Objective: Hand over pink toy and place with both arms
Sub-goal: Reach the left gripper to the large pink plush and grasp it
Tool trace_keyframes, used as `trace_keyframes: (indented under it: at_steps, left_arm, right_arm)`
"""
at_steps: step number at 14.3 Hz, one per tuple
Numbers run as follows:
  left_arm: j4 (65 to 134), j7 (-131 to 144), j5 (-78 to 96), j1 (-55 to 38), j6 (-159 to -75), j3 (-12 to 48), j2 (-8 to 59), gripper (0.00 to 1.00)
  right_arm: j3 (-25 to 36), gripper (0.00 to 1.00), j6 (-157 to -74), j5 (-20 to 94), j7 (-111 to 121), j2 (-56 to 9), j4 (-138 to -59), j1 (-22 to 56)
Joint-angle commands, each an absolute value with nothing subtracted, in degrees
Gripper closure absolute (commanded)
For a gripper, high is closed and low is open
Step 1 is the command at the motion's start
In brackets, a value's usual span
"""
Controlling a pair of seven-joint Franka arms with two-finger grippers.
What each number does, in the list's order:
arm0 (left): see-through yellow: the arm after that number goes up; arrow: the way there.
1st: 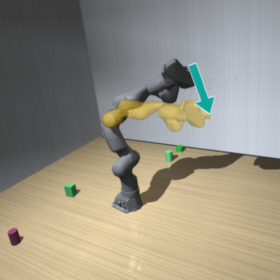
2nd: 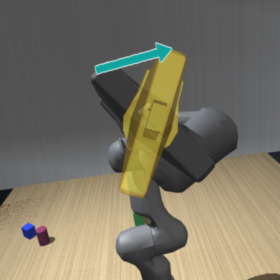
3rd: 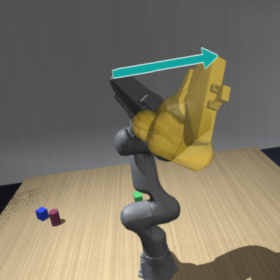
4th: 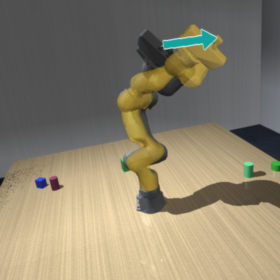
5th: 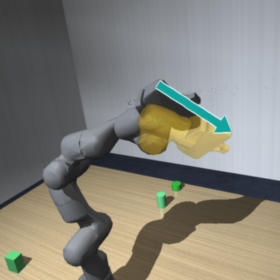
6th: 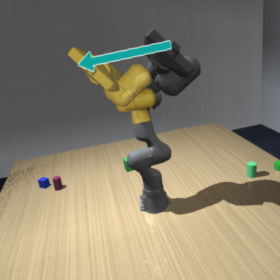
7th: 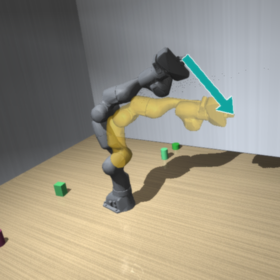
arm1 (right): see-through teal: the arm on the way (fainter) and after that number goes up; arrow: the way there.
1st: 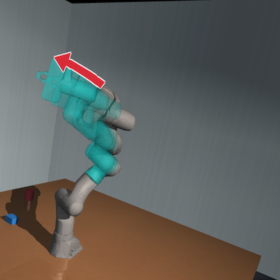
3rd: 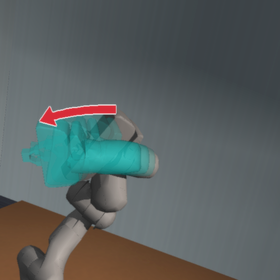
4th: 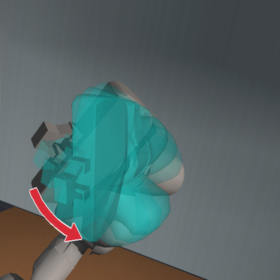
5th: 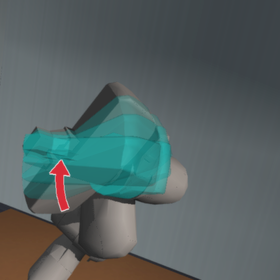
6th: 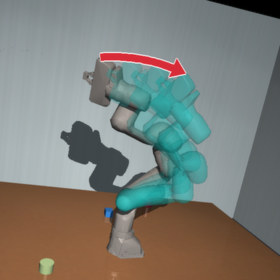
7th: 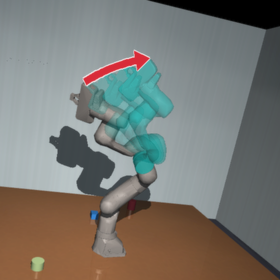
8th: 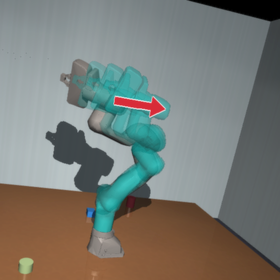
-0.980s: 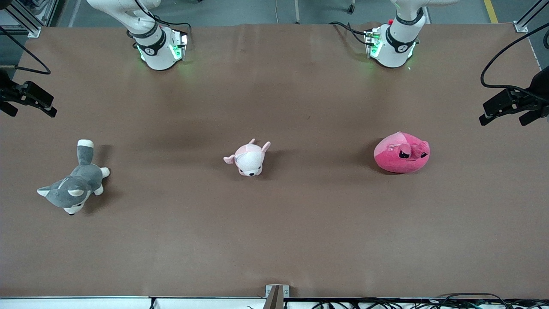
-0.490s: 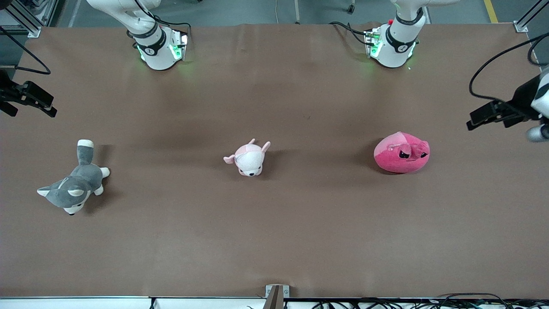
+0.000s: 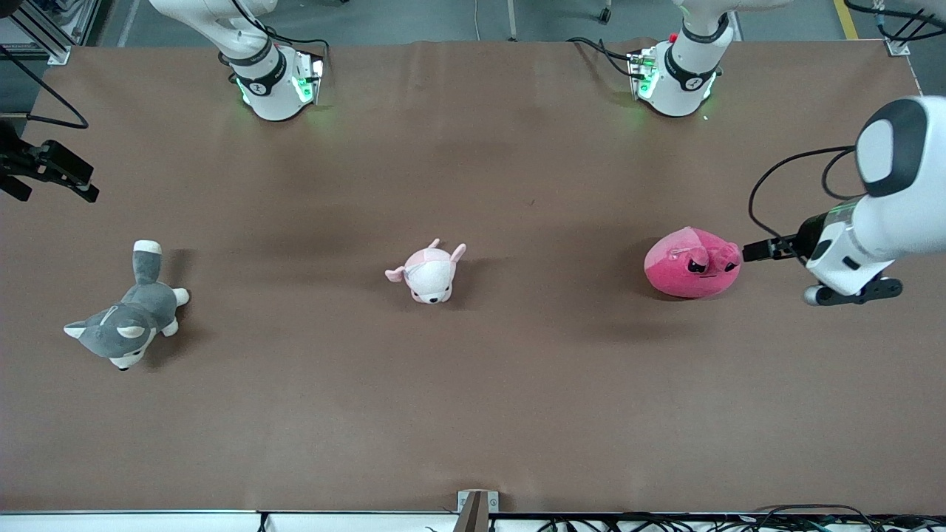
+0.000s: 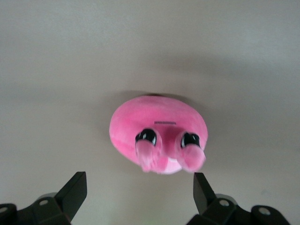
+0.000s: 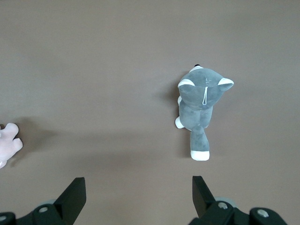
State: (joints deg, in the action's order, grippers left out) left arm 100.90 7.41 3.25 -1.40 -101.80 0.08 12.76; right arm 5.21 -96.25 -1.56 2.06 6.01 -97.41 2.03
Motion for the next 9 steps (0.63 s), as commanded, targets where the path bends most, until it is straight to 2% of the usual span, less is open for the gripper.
trace_keyframes:
  at_steps: [1,7,9]
  left_arm:
    - [106.2,8.4,2.1,-1.6,-107.5,0.2,12.7,0.0]
    - [110.6,8.8,2.5,-1.6,-111.0,0.3,13.6,0.01]
    - [111.3,9.1,2.5,-1.5,-111.2,0.3,13.8,0.15]
  right_arm:
    - [5.2,0.0,-96.1,-2.3,1.9,4.9,-96.9,3.0]
    - [5.2,0.0,-94.3,-1.9,2.7,3.3,-96.9,3.1]
    - [5.2,0.0,-93.1,-1.8,2.6,3.2,-96.8,3.1]
